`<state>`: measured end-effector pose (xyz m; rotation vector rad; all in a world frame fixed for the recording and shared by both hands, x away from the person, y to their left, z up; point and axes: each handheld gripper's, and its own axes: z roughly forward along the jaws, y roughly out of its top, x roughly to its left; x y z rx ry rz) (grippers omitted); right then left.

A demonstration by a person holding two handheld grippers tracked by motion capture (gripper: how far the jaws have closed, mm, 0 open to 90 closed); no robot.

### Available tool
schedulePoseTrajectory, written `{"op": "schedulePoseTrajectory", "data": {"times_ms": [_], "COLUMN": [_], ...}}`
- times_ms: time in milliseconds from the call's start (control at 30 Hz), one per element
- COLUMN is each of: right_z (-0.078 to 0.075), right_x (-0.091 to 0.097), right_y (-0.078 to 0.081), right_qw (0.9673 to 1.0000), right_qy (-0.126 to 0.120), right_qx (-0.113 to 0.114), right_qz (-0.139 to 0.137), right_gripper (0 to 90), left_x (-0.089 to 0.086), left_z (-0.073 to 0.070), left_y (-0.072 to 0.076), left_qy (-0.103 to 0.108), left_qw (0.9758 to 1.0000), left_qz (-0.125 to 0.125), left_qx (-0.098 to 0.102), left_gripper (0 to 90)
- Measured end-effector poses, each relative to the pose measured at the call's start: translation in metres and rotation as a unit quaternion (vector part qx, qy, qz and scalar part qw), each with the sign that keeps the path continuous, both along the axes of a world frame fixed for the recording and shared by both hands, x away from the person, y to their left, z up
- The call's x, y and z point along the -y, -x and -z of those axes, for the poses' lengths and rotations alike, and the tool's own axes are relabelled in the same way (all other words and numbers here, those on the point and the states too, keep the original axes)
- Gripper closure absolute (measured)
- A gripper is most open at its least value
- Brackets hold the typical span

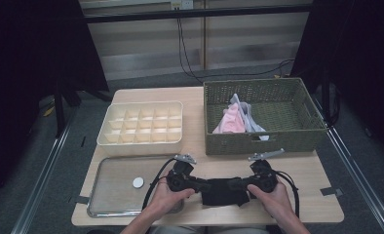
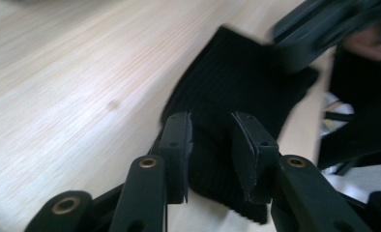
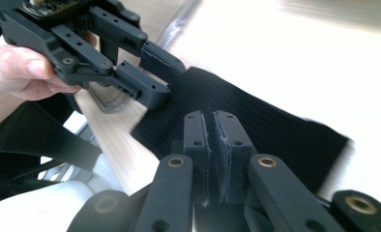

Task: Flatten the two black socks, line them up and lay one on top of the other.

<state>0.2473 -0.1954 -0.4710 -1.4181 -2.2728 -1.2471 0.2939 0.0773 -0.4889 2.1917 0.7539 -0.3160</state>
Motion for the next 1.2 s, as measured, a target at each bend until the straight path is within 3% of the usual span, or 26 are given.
{"op": "schedulePoseTrajectory", "data": {"times_ms": [33, 200, 400, 467, 567, 667, 800, 900, 1033, 1100, 1167, 1200], "right_z": [0.000, 0.003, 0.021, 0.024, 0.024, 0.024, 0.024, 0.024, 0.023, 0.022, 0.020, 0.019], "right_x": [0.005, 0.023, 0.015, 0.013, 0.012, 0.010, 0.009, 0.010, 0.010, 0.012, 0.015, 0.017], "right_y": [0.003, 0.014, 0.017, 0.015, 0.013, 0.011, 0.008, 0.008, 0.008, 0.009, 0.009, 0.009], "right_qw": [1.0000, 0.9998, 0.9992, 0.9993, 0.9993, 0.9994, 0.9994, 0.9995, 0.9995, 0.9995, 0.9996, 0.9996], "right_qy": [-0.004, 0.000, 0.026, 0.023, 0.027, 0.028, 0.031, 0.028, 0.025, 0.025, 0.020, 0.017], "right_qx": [0.000, -0.007, -0.028, -0.028, -0.022, -0.019, -0.015, -0.014, -0.014, -0.011, -0.007, -0.003], "right_qz": [0.004, 0.019, 0.009, 0.007, 0.010, 0.009, 0.010, 0.009, 0.010, 0.014, 0.019, 0.022], "right_gripper": [83.8, 85.2, 85.4, 85.9, 85.9, 85.8, 85.6, 85.4, 83.1, 82.0, 80.4, 79.4], "left_x": [-0.001, 0.000, 0.009, 0.017, 0.029, 0.034, 0.034, 0.032, 0.041, 0.043, 0.043, 0.043], "left_z": [0.000, -0.004, -0.022, -0.020, -0.013, -0.013, -0.033, -0.041, -0.023, -0.009, 0.002, 0.005], "left_y": [0.000, -0.001, 0.005, 0.007, 0.011, 0.008, 0.009, 0.008, 0.005, 0.002, 0.000, -0.001], "left_qy": [0.007, -0.002, 0.037, 0.044, 0.021, 0.023, 0.035, 0.048, 0.023, -0.004, -0.004, -0.004], "left_qw": [0.9999, 1.0000, 0.9991, 0.9984, 0.9987, 0.9990, 0.9985, 0.9981, 0.9989, 0.9993, 0.9996, 0.9994], "left_qz": [0.006, -0.005, 0.015, 0.036, 0.046, 0.035, 0.038, 0.032, 0.038, 0.037, 0.028, 0.034], "left_qx": [-0.005, 0.004, 0.016, 0.004, 0.002, -0.014, 0.016, 0.022, 0.011, 0.011, -0.010, -0.006], "left_gripper": [67.3, 65.7, 69.1, 71.6, 74.3, 72.5, 67.6, 67.0, 72.9, 76.0, 77.5, 78.3]}}
